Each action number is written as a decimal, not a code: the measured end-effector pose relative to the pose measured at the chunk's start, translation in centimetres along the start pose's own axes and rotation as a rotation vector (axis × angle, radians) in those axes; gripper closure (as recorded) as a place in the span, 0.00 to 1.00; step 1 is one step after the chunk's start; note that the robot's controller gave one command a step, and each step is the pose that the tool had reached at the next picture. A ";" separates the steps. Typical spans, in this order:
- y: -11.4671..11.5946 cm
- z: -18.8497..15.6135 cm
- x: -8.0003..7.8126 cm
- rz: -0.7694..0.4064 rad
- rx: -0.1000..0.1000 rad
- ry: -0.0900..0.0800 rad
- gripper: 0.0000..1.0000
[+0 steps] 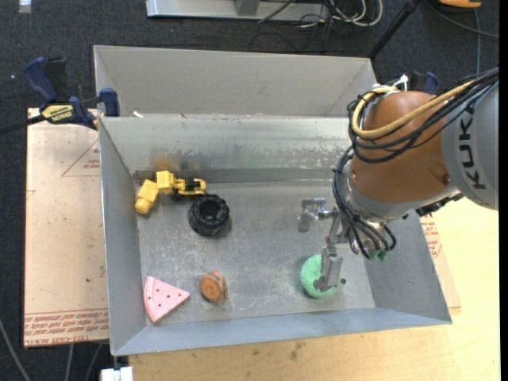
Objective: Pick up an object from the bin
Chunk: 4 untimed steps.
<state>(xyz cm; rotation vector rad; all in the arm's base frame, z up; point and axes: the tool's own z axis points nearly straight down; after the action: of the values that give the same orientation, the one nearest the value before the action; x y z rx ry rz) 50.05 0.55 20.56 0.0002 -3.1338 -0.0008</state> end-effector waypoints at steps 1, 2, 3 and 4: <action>0.0 -0.4 -0.2 0.000 0.000 -0.008 0.00; -1.9 1.8 -0.2 -0.081 -0.001 -0.017 0.00; -4.1 6.9 0.0 -0.143 0.003 -0.011 0.00; -3.9 9.1 -0.2 -0.055 -0.001 -0.004 0.00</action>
Offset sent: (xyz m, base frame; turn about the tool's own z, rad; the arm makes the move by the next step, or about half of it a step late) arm -0.0035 -0.0653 -0.0645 -0.1918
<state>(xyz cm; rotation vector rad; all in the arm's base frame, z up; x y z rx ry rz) 50.13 -3.32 11.42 0.0862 -3.1370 -0.0033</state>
